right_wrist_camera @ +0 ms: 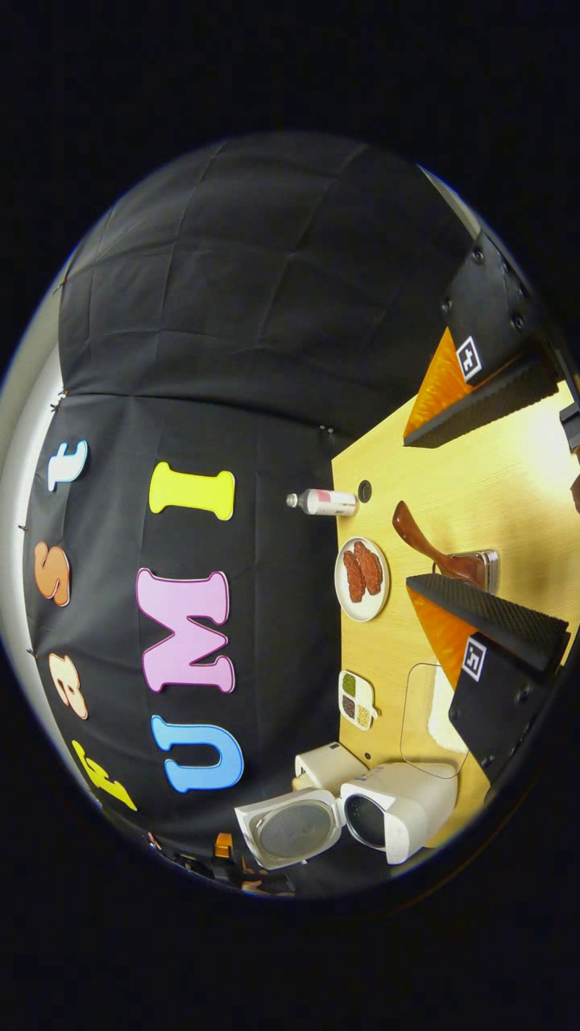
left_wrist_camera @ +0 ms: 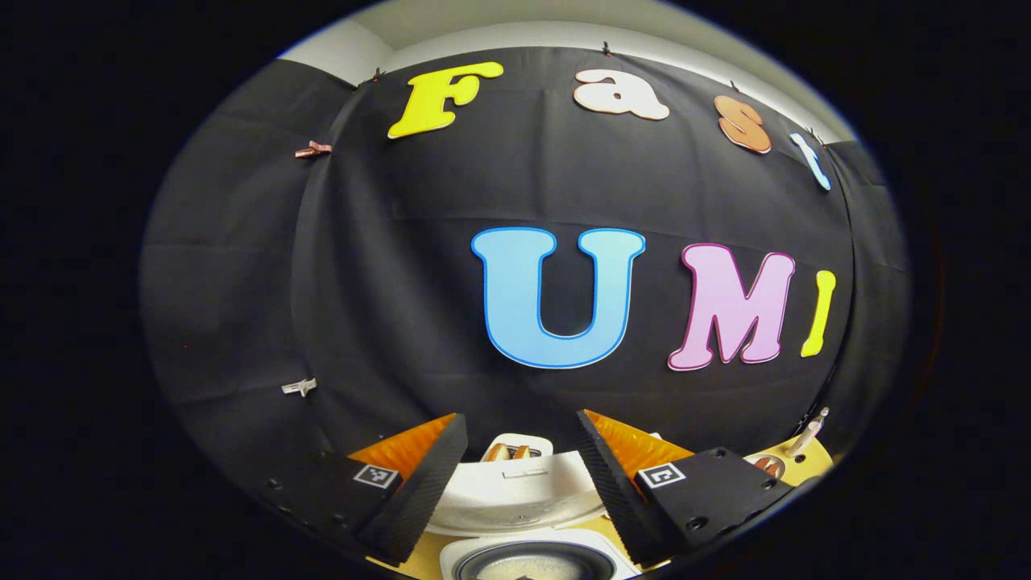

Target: Close the left gripper, press the button to open the rice cooker; take a wooden spoon from the chopstick holder with the right hand, scoop a spoonful of rice and pour it into the rice cooker, then put the wooden spoon back into the chopstick holder.

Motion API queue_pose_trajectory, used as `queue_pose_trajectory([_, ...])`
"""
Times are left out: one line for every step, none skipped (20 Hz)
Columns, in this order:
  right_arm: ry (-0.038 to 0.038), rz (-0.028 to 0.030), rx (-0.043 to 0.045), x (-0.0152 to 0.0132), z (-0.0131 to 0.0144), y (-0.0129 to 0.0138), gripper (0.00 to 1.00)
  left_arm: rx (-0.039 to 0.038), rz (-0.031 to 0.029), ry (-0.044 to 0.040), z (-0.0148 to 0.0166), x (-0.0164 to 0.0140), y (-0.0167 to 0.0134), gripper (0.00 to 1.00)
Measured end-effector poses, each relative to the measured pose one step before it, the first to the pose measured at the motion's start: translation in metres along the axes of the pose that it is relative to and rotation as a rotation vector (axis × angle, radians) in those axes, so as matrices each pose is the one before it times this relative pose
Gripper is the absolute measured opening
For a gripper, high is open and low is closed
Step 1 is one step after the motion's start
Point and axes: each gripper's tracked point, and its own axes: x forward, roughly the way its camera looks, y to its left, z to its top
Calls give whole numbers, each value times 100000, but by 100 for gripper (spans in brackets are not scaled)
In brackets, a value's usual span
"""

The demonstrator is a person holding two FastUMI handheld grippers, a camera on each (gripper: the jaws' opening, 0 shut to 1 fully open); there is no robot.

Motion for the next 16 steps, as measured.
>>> queue_pose_trajectory([439, 688, -490, -324, -40, 381, 98, 14, -414, 745, -492, 789, 229, 92])
queue_pose_trajectory([336, 494, -352, -317, -38, 409, 98, 12, -436, 1772, -763, 665, 46, 93])
queue_pose_trajectory([45, 614, -448, -256, 14, 379, 98, -275, -465, 2331, -881, 376, 25, 93])
queue_pose_trajectory([-106, 392, -348, -221, -3, 357, 98, -187, 310, 2629, -770, 248, 22, 93])
queue_pose_trajectory([-58, 449, -311, -241, -55, 382, 98, 1747, 452, 147, 153, -34, 41, 95])
queue_pose_trajectory([-20, 279, 59, -364, -27, 309, 98, 1234, -321, 309, 65, -97, -158, 96])
queue_pose_trajectory([-41, 336, 309, -369, -74, 364, 98, 704, 302, 2166, -373, -25, -146, 95])
queue_pose_trajectory([-63, 344, 203, -394, -199, 326, 98, -390, 125, 1, 89, -109, -51, 96])
queue_pose_trajectory([-62, 100, 46, -522, -214, 237, 98, -410, 164, 1632, -256, -151, -170, 96])
queue_pose_trajectory([-161, 169, -3, -508, -272, 245, 98, -987, -270, 1117, -193, -544, -51, 96])
queue_pose_trajectory([304, 315, -202, -444, -429, 375, 98, -237, -425, 1707, -306, -633, -184, 97])
queue_pose_trajectory([647, 418, -329, -466, -528, 301, 98, -259, -523, 1632, -334, -662, -258, 97])
queue_pose_trajectory([728, 999, -274, -323, -601, 421, 98, -342, -558, 1466, -365, -530, -155, 97])
queue_pose_trajectory([758, 1125, -444, -356, -511, 463, 99, -477, -574, 1605, -452, -650, -236, 97])
queue_pose_trajectory([340, 1309, -435, -308, -304, 311, 99, -445, -495, 1752, -520, -690, -258, 97])
queue_pose_trajectory([-299, 1101, -418, -149, -127, 256, 98, -24, -576, 1872, -616, -811, -304, 97])
